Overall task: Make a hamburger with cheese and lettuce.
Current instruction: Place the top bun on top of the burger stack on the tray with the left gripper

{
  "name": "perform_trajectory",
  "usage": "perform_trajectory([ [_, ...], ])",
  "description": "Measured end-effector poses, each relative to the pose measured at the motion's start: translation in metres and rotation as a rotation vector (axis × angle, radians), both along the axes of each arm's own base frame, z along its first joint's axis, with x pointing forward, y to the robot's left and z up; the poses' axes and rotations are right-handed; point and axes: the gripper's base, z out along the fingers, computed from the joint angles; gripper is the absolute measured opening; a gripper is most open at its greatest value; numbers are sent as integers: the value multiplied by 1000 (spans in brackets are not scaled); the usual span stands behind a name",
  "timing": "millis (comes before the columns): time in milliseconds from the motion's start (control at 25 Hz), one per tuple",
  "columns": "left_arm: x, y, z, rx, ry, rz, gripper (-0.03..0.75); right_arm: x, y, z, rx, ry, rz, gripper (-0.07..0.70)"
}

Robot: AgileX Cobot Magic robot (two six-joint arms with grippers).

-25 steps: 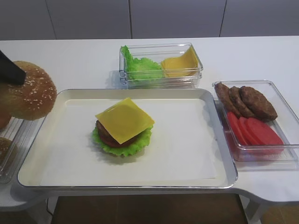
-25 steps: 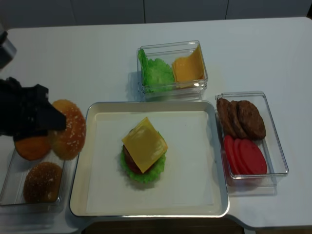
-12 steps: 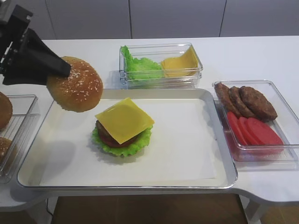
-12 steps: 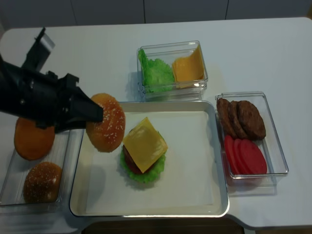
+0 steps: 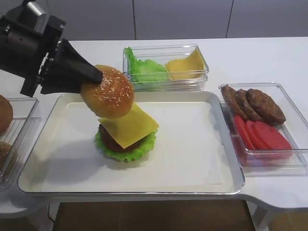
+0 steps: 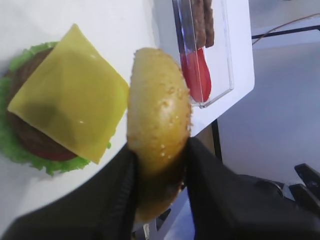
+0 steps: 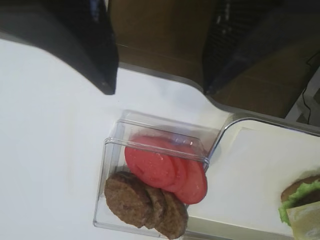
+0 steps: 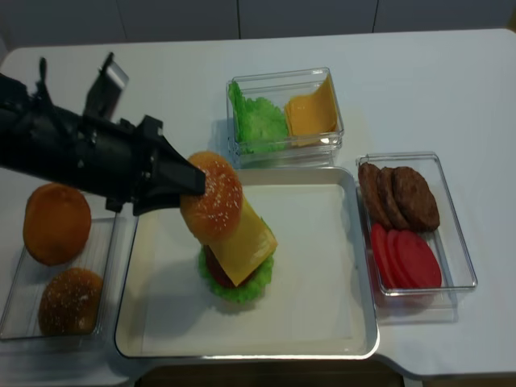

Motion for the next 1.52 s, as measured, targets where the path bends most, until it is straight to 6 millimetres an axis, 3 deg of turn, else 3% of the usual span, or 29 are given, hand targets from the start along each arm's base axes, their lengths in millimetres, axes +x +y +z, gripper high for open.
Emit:
perform_trajectory([
  [560,16,-11,-22,-63,47,-13,211,0,0,0,0,0,0,423],
  [880,15,-22,-25,-68,47,-47,207,0,0,0,0,0,0,423],
  [1520,22,-22,-44,-36,101,-56,197,0,0,0,0,0,0,423],
])
